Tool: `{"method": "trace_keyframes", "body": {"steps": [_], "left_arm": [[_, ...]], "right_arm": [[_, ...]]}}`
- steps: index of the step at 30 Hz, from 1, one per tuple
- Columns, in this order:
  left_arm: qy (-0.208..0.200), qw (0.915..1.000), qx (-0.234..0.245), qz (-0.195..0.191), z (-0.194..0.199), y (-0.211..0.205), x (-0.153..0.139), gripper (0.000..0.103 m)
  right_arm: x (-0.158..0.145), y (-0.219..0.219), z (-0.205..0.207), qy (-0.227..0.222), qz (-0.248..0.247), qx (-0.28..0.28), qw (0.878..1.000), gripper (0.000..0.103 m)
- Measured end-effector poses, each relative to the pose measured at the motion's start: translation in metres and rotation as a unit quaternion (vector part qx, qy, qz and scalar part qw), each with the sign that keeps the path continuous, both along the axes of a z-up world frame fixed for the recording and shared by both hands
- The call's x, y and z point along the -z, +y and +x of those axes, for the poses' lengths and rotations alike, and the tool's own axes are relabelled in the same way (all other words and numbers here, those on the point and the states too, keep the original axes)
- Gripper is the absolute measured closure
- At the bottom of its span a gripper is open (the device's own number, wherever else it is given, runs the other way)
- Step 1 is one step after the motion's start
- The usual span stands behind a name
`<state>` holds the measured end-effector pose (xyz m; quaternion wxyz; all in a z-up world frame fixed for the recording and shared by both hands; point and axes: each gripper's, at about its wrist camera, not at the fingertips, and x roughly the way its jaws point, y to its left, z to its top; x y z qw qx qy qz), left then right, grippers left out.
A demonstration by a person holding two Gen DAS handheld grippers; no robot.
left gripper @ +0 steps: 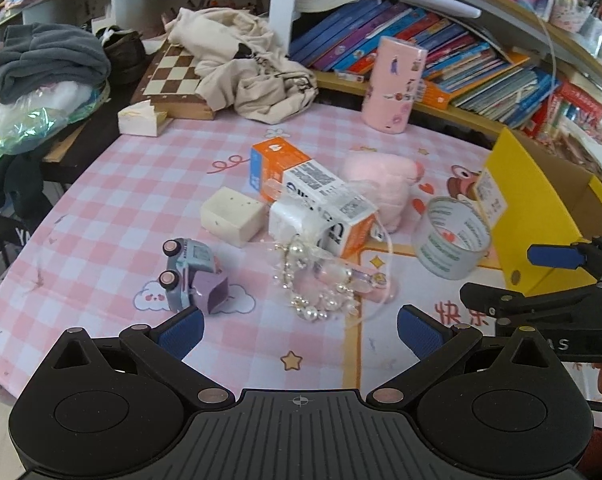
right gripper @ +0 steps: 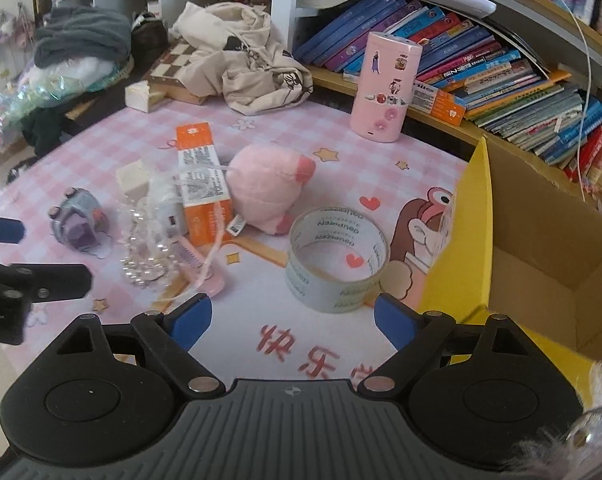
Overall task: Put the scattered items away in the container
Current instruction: 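Lower the right tool onto the clear tape roll and close it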
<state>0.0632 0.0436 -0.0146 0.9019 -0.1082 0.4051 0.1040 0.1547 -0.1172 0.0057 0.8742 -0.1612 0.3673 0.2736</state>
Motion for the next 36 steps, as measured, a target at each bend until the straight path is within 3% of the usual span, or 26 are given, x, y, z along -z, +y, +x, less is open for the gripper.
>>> {"method": "trace_keyframes", "body": {"steps": [12,21,23,31,36], "left_arm": [[0.024,0.9984,-0.048,0.019,0.027,0.017,0.011,0.0],[0.037,0.9971,-0.059,0.031,0.044,0.024,0.018,0.0],[0.04,0.9971,-0.057,0.031,0.047,0.024,0.019,0.0],[0.042,0.997,-0.058,0.032,0.053,0.027,0.02,0.0],[0.042,0.9973,-0.053,0.028,0.054,0.027,0.02,0.0]], "right_arm": [[0.022,0.027,0.029,-0.059,-0.051,-0.008,0.997,0.008],[0.029,0.04,0.035,-0.085,-0.058,-0.036,0.994,0.011],[0.031,0.041,0.04,-0.074,-0.058,-0.036,0.995,0.017],[0.047,0.04,0.057,0.006,-0.065,-0.054,0.996,0.073],[0.045,0.026,0.057,0.055,-0.037,-0.055,0.996,0.091]]}}
